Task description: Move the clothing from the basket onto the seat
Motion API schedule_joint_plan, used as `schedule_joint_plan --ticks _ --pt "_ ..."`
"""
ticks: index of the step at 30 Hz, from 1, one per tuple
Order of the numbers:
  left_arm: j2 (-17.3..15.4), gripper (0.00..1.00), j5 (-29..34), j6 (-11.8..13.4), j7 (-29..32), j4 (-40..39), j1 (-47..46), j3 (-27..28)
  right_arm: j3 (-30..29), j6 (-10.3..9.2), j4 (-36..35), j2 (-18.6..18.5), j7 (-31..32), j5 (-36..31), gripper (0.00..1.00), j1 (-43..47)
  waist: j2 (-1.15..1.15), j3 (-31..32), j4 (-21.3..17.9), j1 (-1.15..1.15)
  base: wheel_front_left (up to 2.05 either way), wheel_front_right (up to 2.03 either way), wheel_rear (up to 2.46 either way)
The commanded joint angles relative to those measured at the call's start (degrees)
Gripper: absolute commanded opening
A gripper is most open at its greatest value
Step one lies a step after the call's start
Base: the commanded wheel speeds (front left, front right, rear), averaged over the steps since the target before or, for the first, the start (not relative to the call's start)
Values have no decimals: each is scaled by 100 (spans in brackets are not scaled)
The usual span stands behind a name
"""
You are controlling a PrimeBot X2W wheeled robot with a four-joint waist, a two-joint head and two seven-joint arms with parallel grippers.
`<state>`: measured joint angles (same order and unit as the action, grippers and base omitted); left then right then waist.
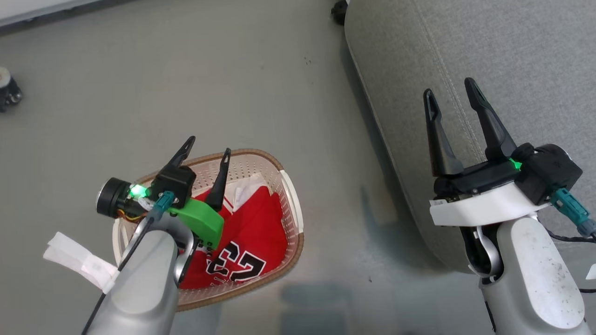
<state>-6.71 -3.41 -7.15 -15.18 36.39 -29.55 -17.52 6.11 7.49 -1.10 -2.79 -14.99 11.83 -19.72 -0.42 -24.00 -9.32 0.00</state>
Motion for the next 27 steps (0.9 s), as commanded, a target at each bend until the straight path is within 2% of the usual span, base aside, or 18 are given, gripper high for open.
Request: schedule_joint_plan --ticks 1,17,27 --pt "-93 100 -30 -32 4 148 -208 -47 14 0 -48 -6 -15 19 100 -130 42 -567 -310 0 0 0 0" --pt "-327 100 -373 -36 4 1857 -1404 -1168 65 0 -285 -6 -15 73 100 -617 42 -1774 -440 0 0 0 0" --pt "-321 100 -823 -36 19 2951 -2017 -1980 70 0 -371 -6 -16 80 100 -817 42 -2342 -513 0 0 0 0"
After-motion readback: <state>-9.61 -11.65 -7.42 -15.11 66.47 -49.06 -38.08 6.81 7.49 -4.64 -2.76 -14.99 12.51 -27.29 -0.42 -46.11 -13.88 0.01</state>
